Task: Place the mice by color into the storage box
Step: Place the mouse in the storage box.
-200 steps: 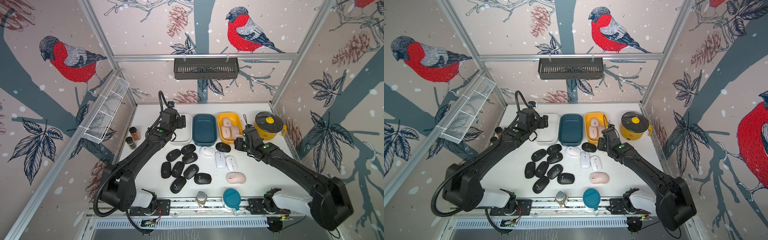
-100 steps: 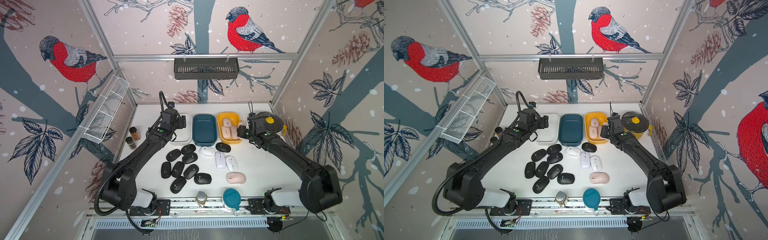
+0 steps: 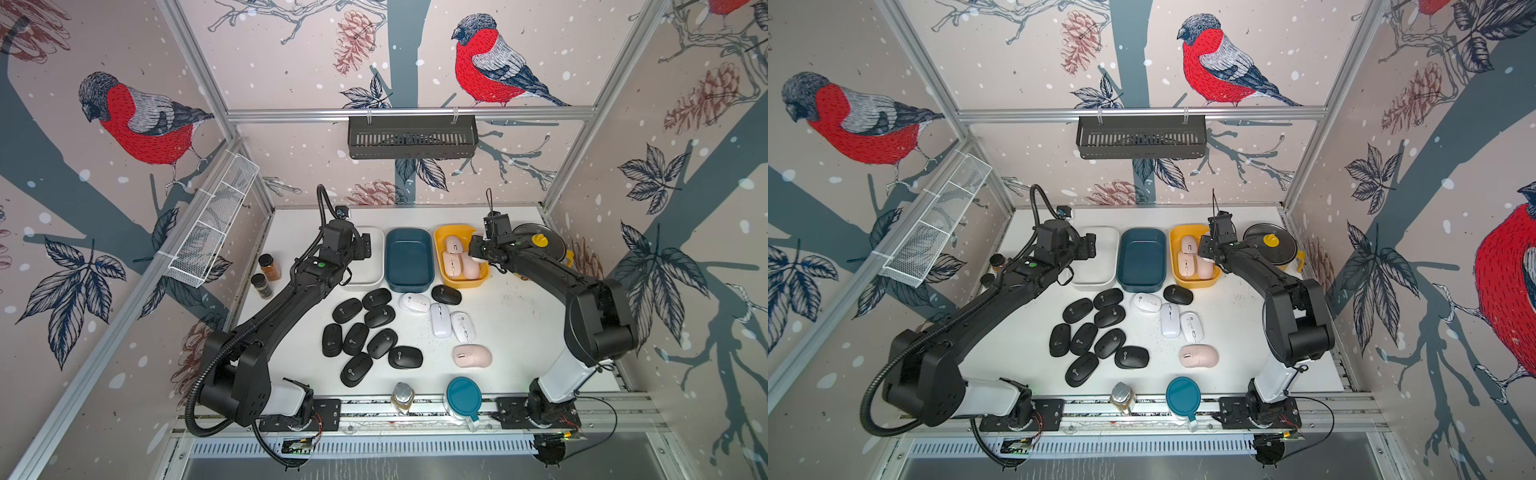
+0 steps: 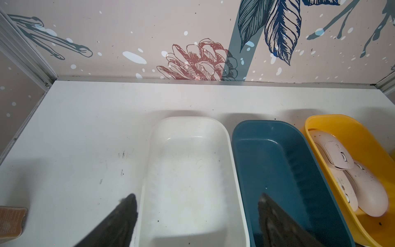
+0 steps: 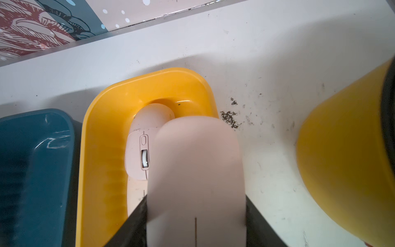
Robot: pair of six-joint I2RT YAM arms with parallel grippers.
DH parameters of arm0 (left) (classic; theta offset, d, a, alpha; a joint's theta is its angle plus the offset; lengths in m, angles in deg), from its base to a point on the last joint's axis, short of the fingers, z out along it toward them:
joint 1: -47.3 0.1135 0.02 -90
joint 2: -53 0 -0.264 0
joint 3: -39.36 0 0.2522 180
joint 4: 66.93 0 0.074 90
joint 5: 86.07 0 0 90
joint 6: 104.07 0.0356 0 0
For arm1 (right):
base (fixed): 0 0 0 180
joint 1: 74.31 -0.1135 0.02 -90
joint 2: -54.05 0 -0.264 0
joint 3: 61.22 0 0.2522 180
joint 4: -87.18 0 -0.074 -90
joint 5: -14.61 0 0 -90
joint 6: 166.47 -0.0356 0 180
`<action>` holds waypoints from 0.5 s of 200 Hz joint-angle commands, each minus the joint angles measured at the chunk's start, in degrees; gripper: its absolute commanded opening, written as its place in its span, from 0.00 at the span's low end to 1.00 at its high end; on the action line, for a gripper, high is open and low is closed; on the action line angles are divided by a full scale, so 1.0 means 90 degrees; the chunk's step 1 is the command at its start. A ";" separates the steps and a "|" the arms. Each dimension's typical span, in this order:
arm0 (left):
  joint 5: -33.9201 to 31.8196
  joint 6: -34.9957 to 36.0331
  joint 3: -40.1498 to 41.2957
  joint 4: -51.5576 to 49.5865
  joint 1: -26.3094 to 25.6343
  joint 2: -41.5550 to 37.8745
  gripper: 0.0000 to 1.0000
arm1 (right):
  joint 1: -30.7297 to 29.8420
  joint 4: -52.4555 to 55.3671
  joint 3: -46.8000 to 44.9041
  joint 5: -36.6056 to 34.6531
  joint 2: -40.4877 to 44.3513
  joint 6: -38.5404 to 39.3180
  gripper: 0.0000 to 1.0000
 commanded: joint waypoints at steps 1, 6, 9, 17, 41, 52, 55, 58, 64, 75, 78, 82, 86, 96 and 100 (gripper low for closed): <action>-0.0001 0.0030 0.0000 0.0101 -0.0007 -0.0013 0.87 | 0.0016 -0.0123 0.0339 0.0030 -0.0371 0.0167 0.57; -0.0010 0.0030 0.0009 0.0110 -0.0007 -0.0013 0.87 | 0.0015 -0.0086 0.0447 0.0034 -0.0462 0.0181 0.57; -0.0016 0.0030 0.0010 0.0106 -0.0007 -0.0013 0.87 | 0.0014 -0.0064 0.0494 0.0025 -0.0535 0.0197 0.57; -0.0003 0.0028 -0.0005 0.0101 -0.0007 0.0002 0.87 | 0.0016 -0.0044 0.0623 -0.0007 -0.0674 0.0235 0.57; -0.0031 0.0020 -0.0007 0.0074 -0.0007 0.0010 0.87 | 0.0029 -0.0015 0.0950 -0.0115 -0.1107 0.0311 0.57; -0.0049 0.0007 -0.0001 0.0072 -0.0007 0.0016 0.87 | 0.0027 0.0065 0.1123 -0.0141 -0.1277 0.0328 0.56; -0.0050 0.0004 0.0001 0.0071 -0.0002 0.0016 0.87 | 0.0022 0.0074 0.1159 -0.0148 -0.1320 0.0334 0.56; -0.0052 0.0009 0.0000 0.0071 -0.0006 0.0016 0.87 | 0.0026 0.0084 0.1193 -0.0159 -0.1359 0.0341 0.56; -0.0057 0.0012 0.0000 0.0080 -0.0007 0.0026 0.87 | 0.0026 0.0105 0.1248 -0.0198 -0.1410 0.0344 0.56; -0.0061 0.0041 -0.0012 0.0072 -0.0007 0.0048 0.87 | 0.0026 0.0087 0.1323 -0.0261 -0.1507 0.0356 0.56; -0.0066 0.0048 -0.0010 0.0072 -0.0007 0.0053 0.87 | 0.0035 0.0088 0.1339 -0.0271 -0.1542 0.0363 0.57; -0.0062 0.0047 -0.0010 0.0076 -0.0007 0.0063 0.87 | 0.0027 0.0097 0.1379 -0.0280 -0.1581 0.0366 0.57; -0.0069 0.0050 -0.0013 0.0067 -0.0002 0.0070 0.87 | 0.0027 0.0113 0.1418 -0.0299 -0.1622 0.0359 0.57; -0.0088 0.0049 -0.0020 0.0062 -0.0007 0.0084 0.87 | 0.0029 0.0162 0.1502 -0.0319 -0.1726 0.0350 0.57; -0.0090 0.0039 -0.0020 0.0062 -0.0007 0.0085 0.87 | 0.0031 0.0182 0.1536 -0.0318 -0.1766 0.0350 0.57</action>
